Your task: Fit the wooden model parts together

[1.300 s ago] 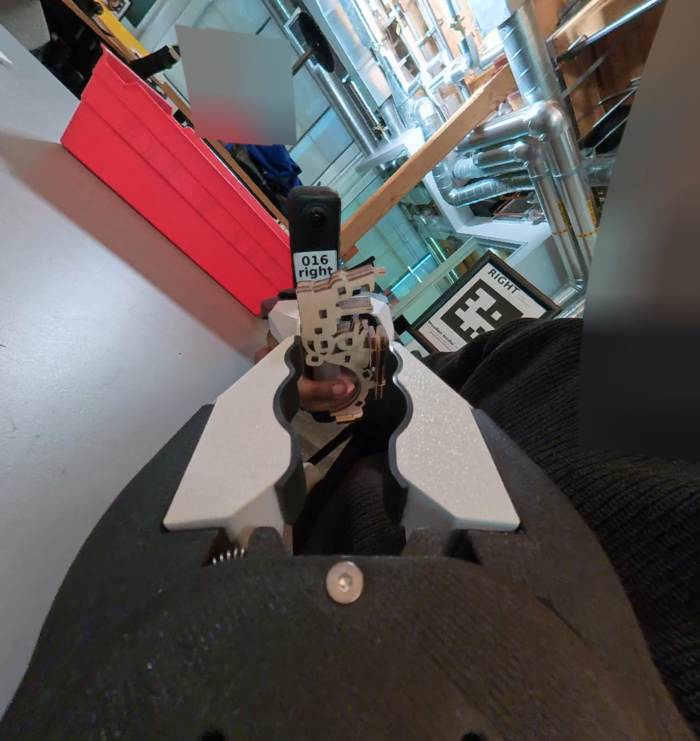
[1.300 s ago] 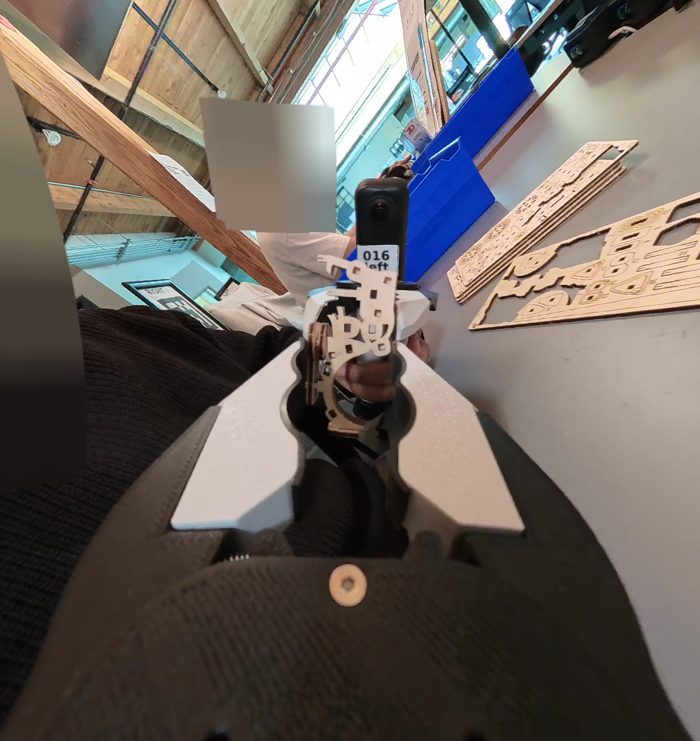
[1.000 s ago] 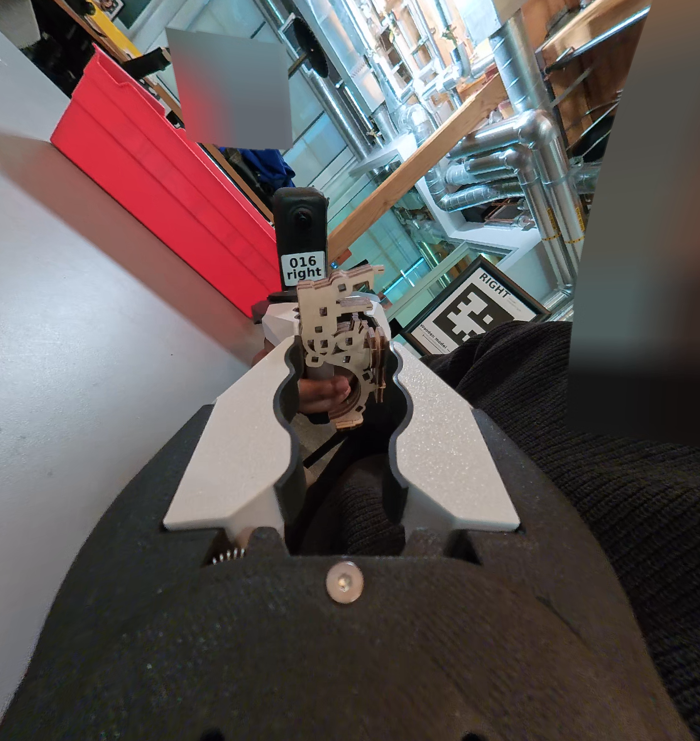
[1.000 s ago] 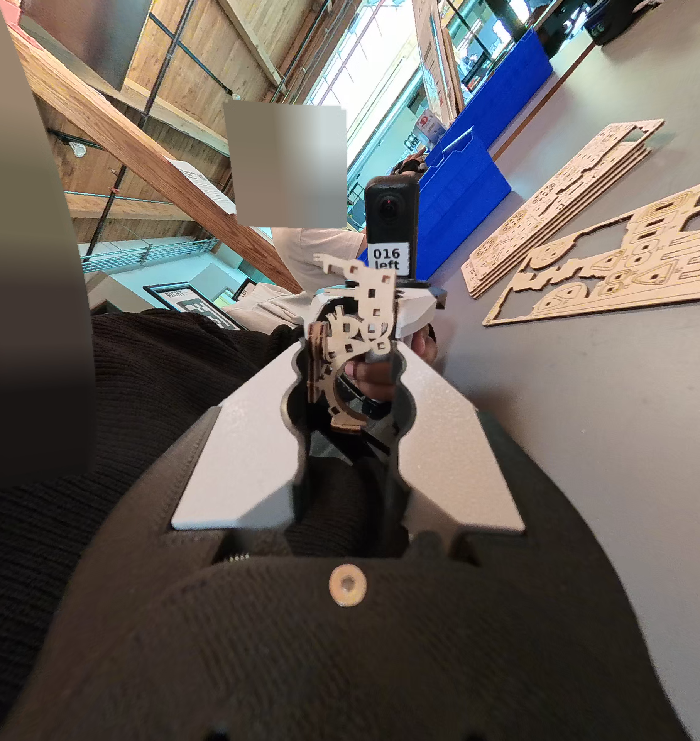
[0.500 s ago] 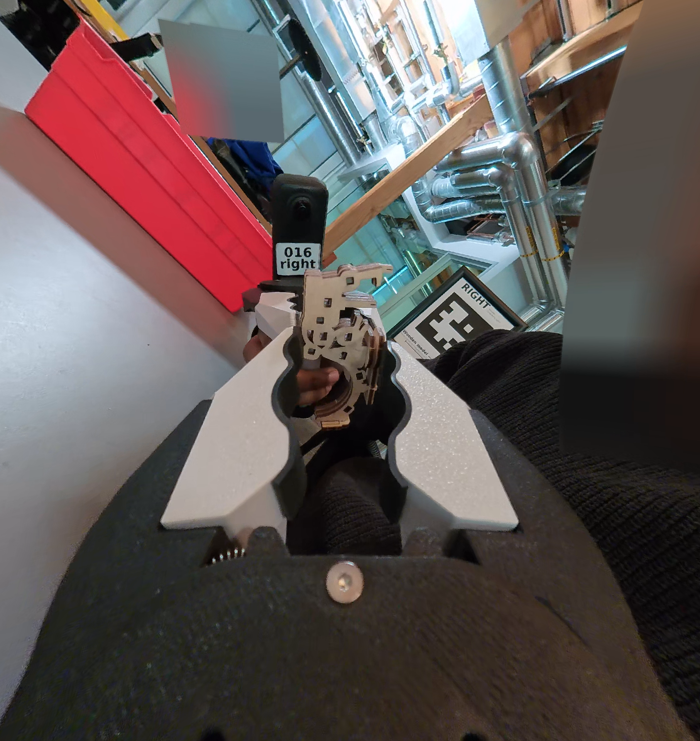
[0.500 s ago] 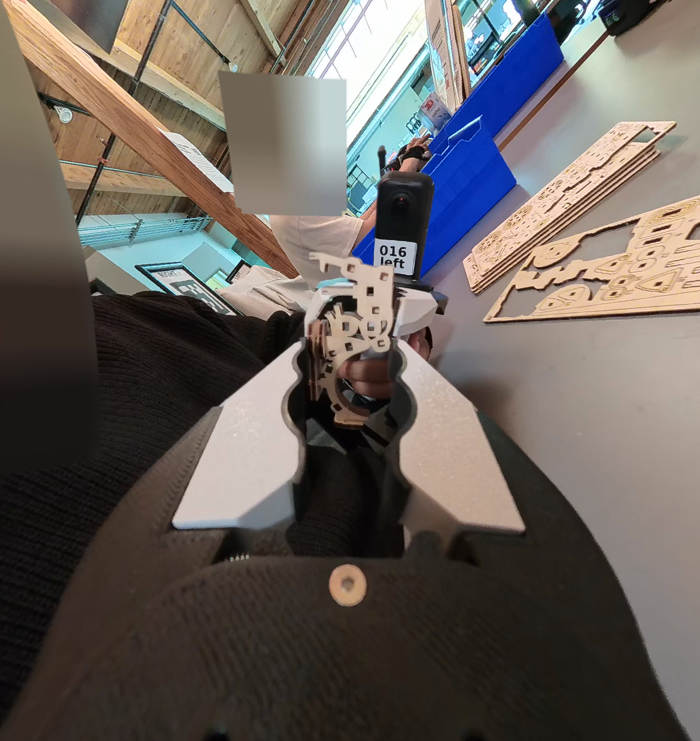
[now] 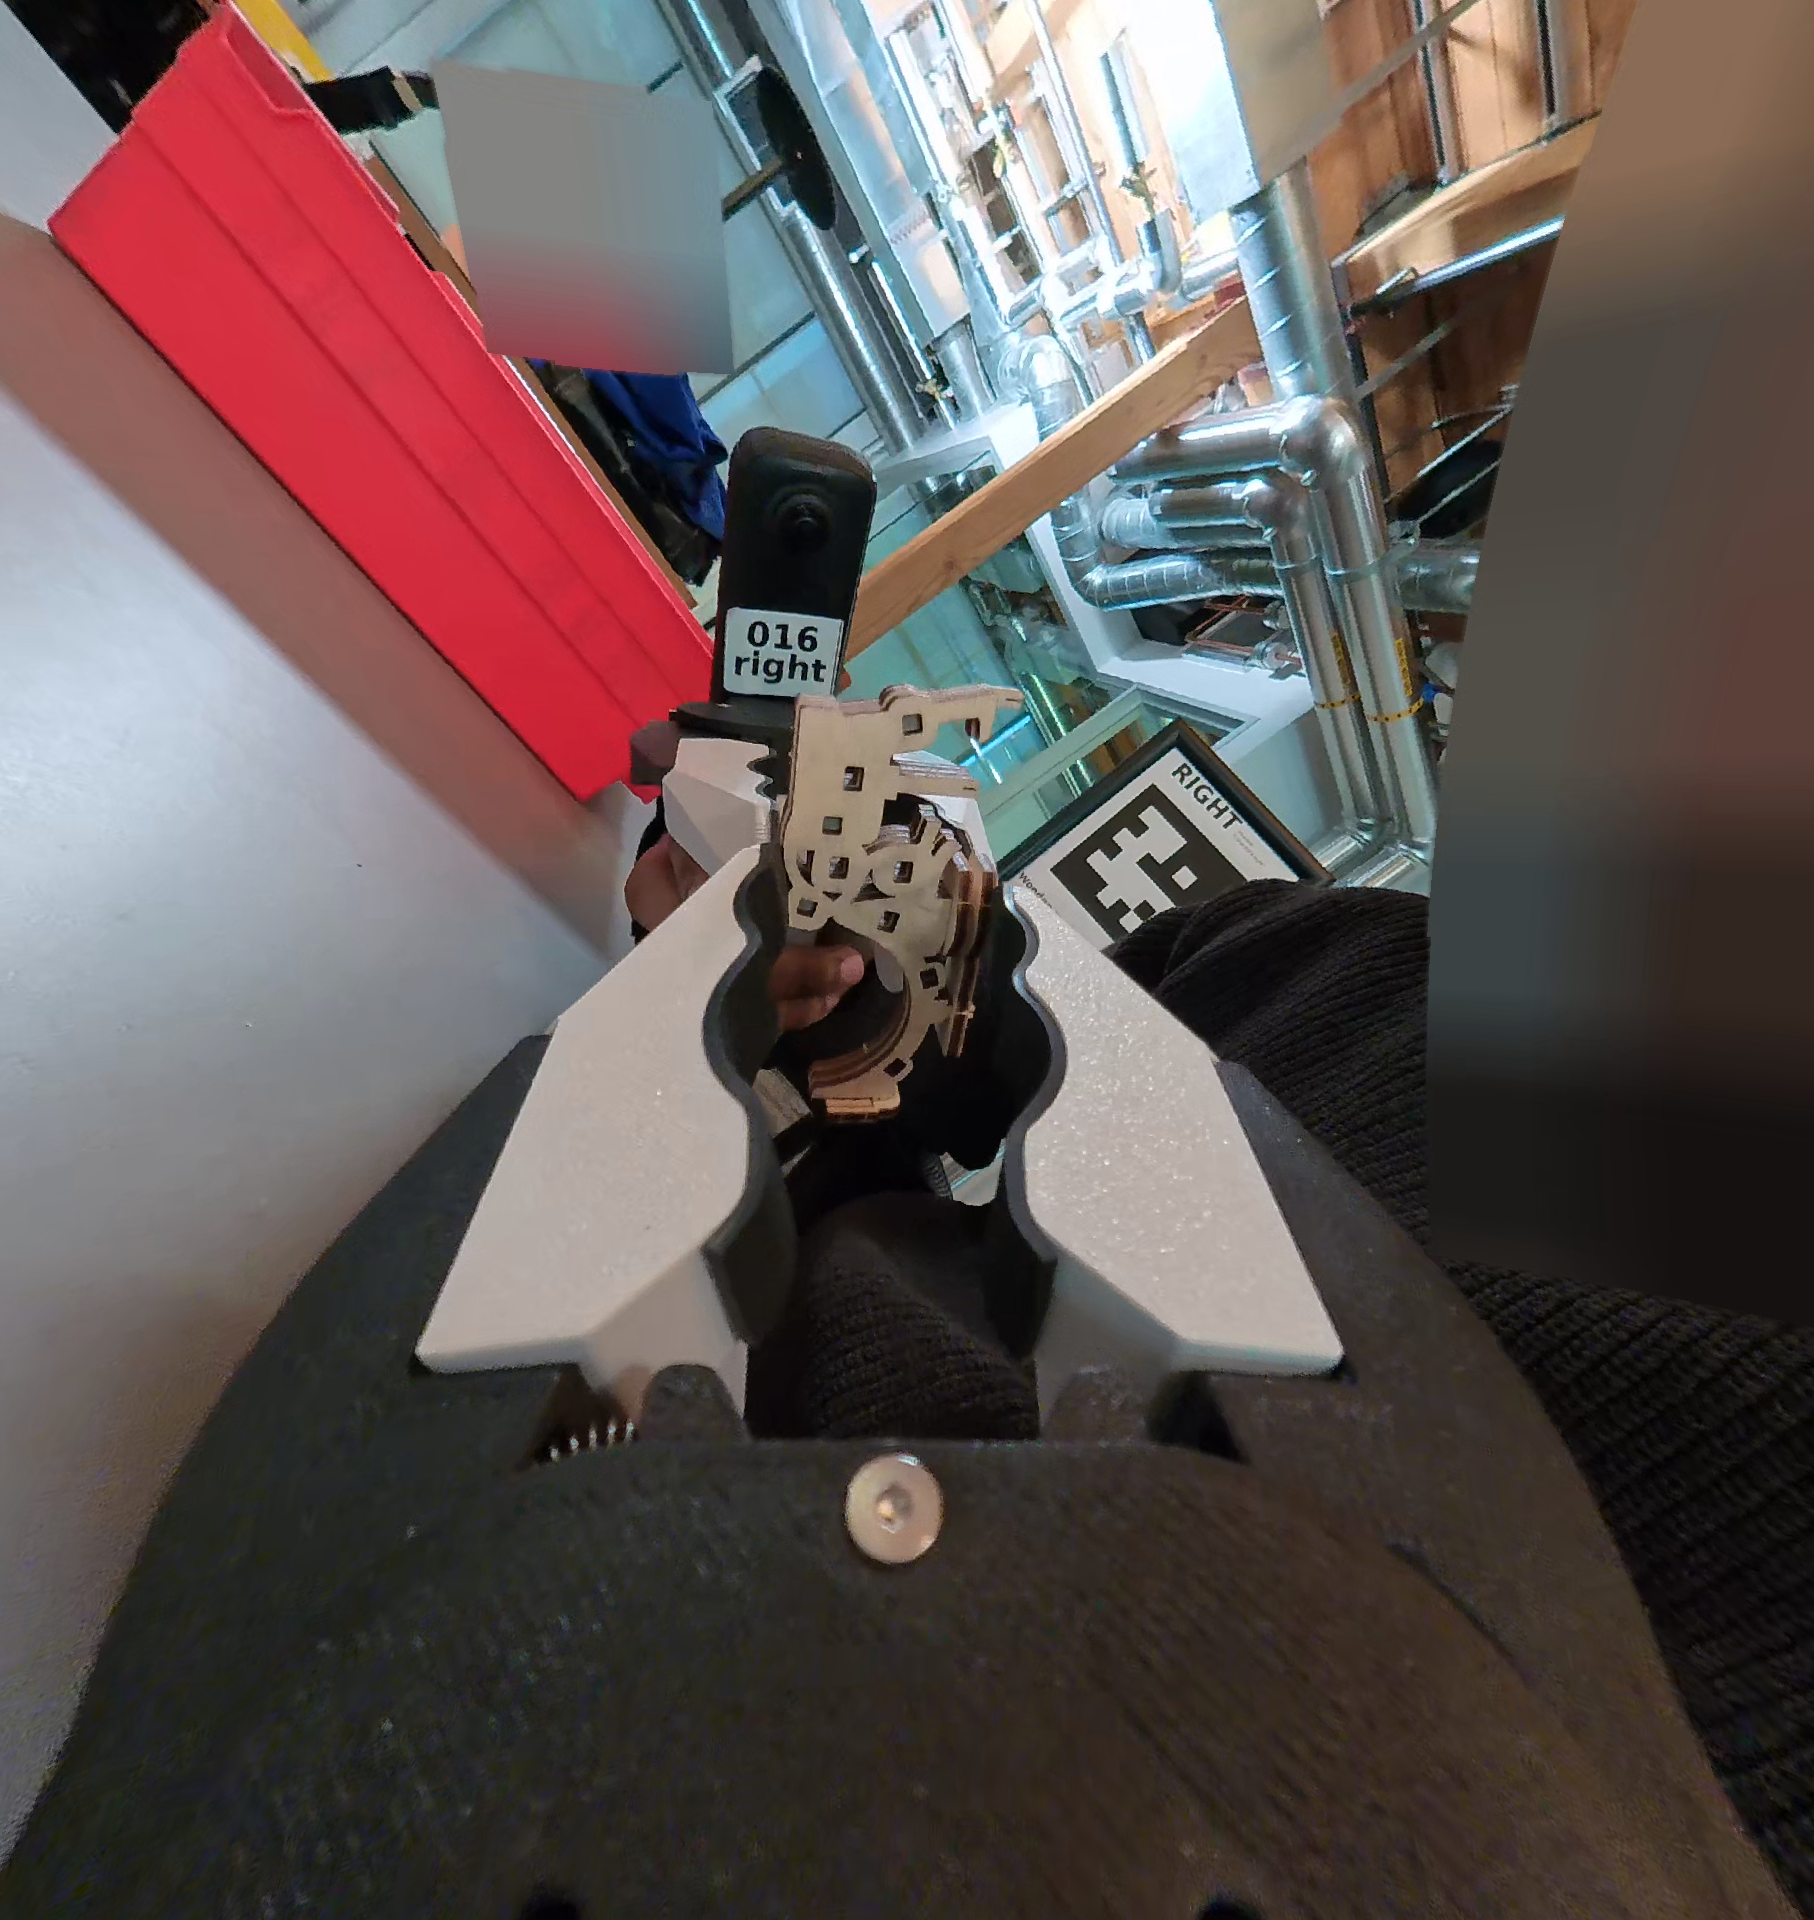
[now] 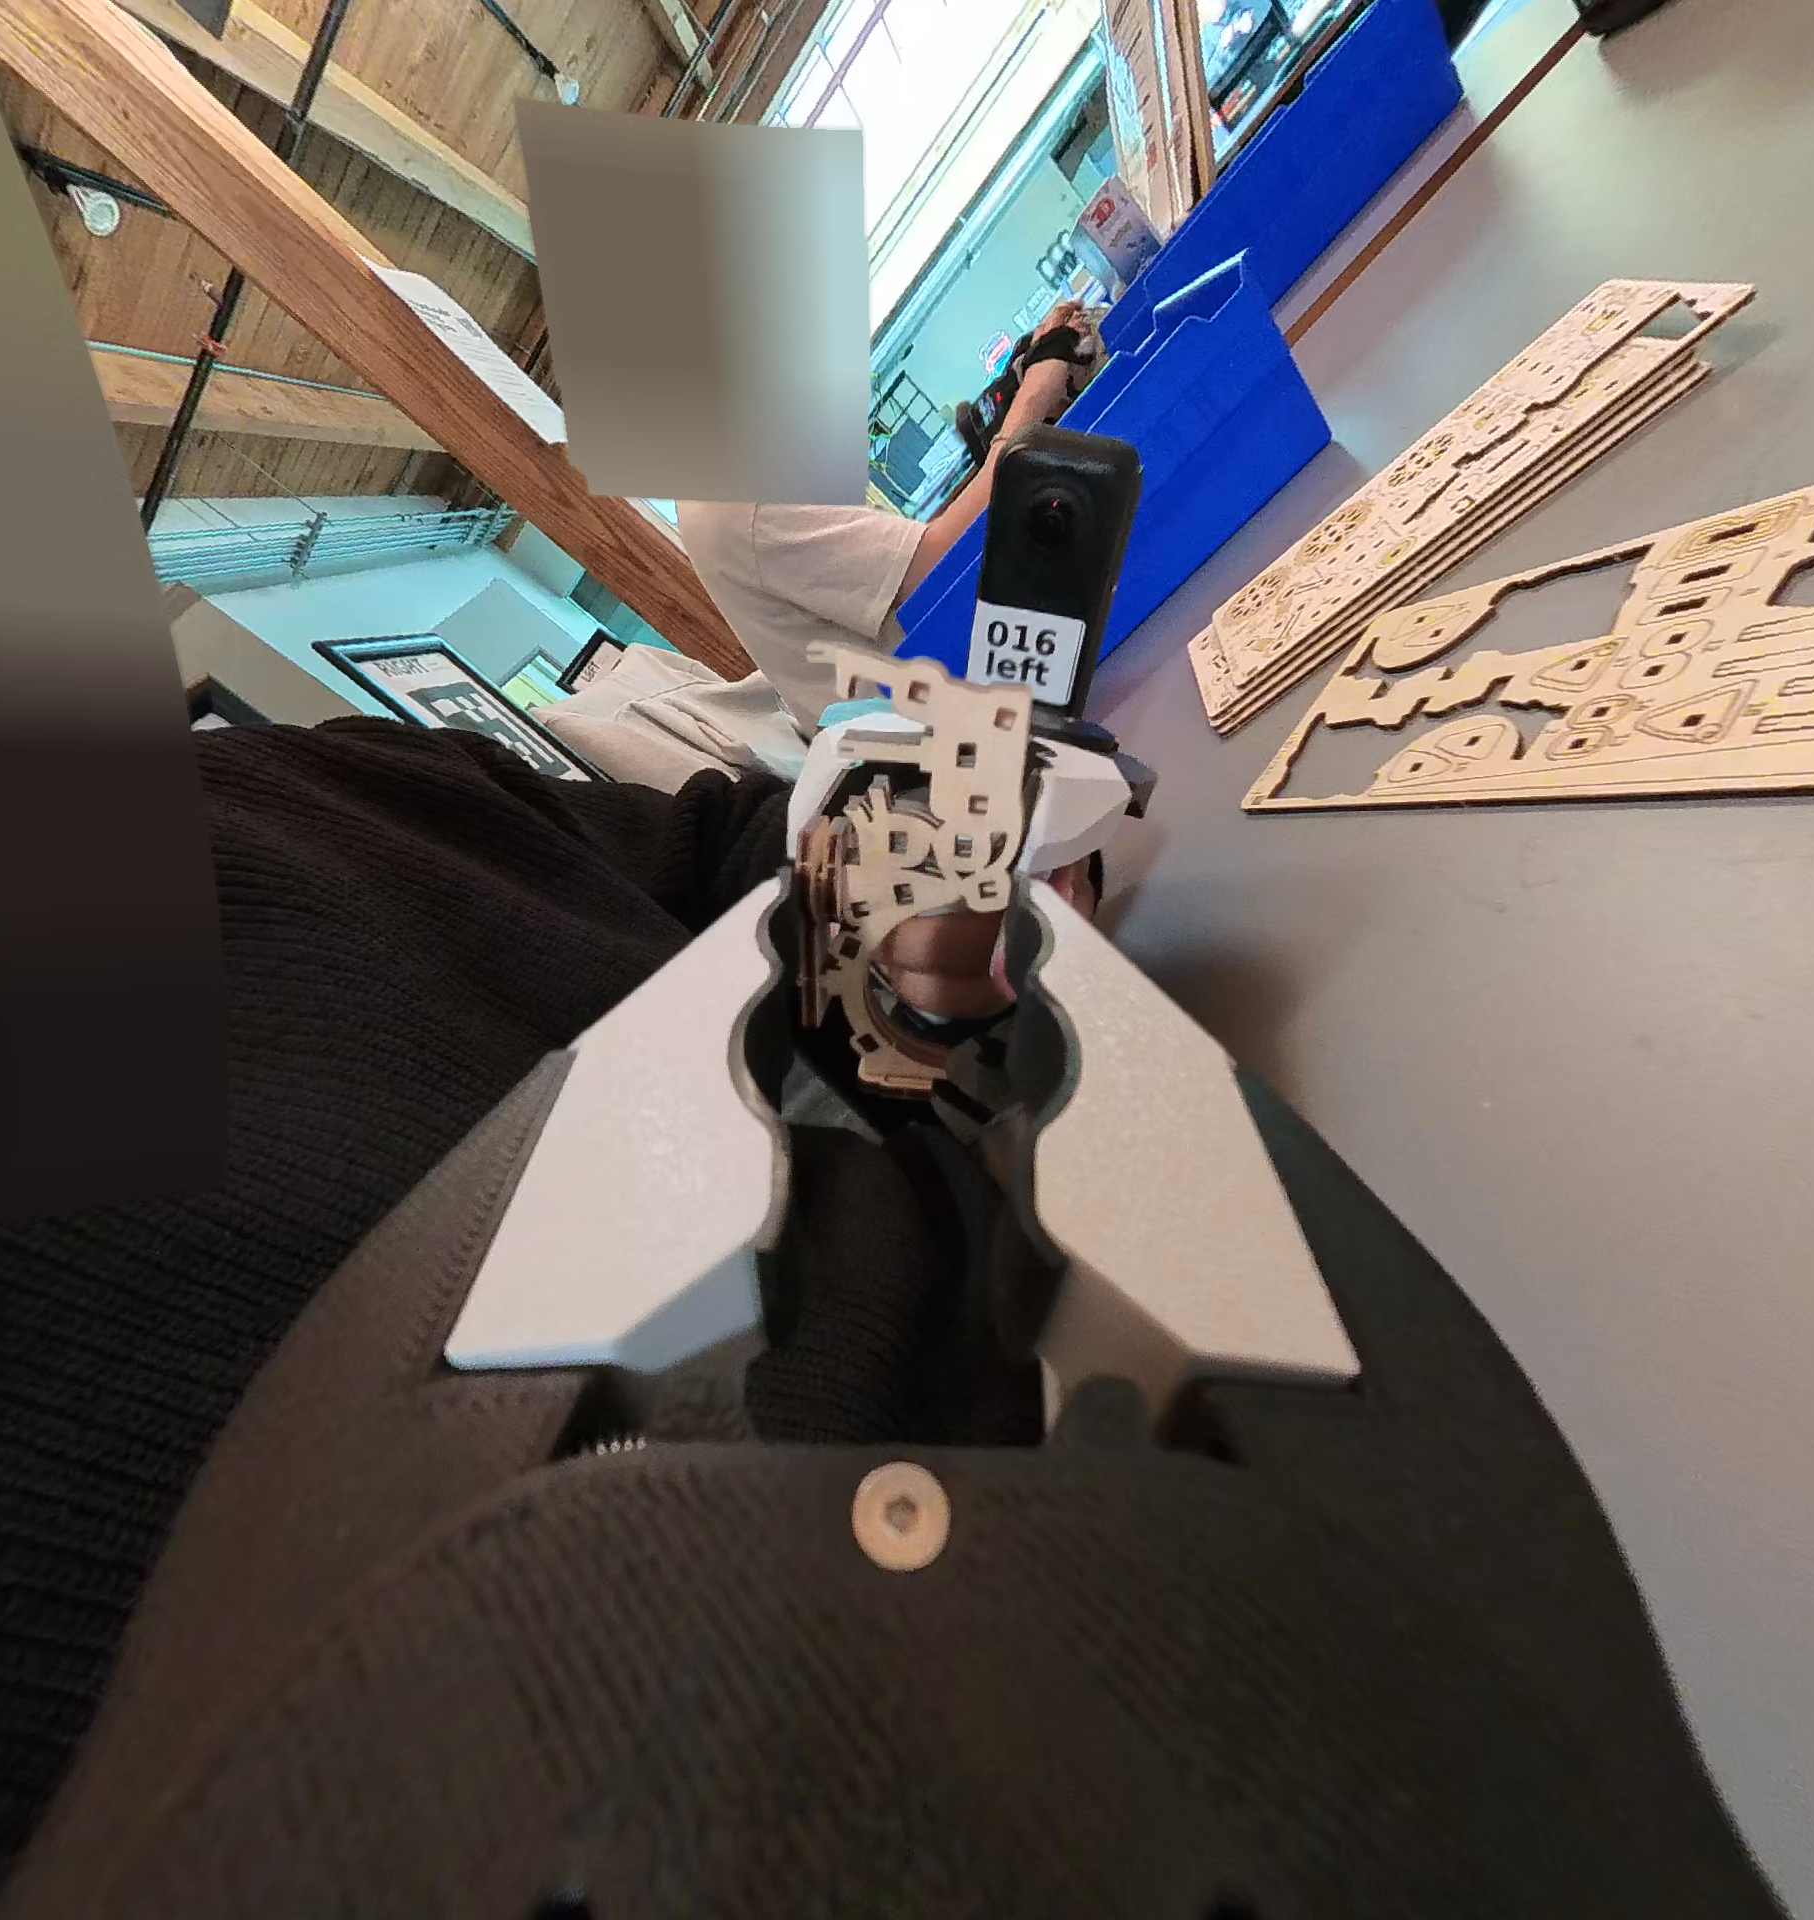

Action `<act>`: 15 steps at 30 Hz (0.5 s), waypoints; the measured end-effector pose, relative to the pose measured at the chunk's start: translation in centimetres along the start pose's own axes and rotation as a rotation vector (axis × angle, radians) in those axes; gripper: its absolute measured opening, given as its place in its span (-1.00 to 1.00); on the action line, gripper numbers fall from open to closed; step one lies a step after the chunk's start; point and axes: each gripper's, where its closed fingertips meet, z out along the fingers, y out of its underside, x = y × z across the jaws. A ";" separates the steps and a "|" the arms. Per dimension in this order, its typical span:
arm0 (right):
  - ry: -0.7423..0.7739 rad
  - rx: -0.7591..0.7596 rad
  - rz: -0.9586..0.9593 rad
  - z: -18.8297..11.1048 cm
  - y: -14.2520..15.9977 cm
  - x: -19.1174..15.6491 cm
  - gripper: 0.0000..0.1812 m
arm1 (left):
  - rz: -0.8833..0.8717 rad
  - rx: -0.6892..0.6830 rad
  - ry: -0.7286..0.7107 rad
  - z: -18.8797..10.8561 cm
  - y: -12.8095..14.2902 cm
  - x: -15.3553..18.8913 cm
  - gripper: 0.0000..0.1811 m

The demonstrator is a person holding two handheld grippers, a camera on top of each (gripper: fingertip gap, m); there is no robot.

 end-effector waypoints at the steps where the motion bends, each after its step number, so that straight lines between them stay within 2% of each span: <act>1: 0.003 0.013 0.005 0.0 -0.2 0.1 -0.56 | -0.003 0.008 -0.003 0.0 -0.2 -0.1 -0.57; 5: 0.028 0.049 0.020 0.0 -0.3 0.8 -0.55 | 0.012 -0.010 -0.045 -0.3 -0.3 -0.9 -0.58; 9: 0.061 0.032 0.000 0.0 0.0 1.2 -0.43 | 0.009 -0.018 -0.082 -0.6 -0.5 -1.7 -0.58; 12: 0.083 0.046 -0.028 -0.1 -0.3 1.3 -0.52 | -0.002 -0.004 -0.107 -1.0 -0.9 -2.2 -0.58; 15: 0.078 0.086 0.010 -0.4 -0.8 1.6 -0.53 | -0.015 -0.013 -0.097 -0.9 -0.7 -2.1 -0.58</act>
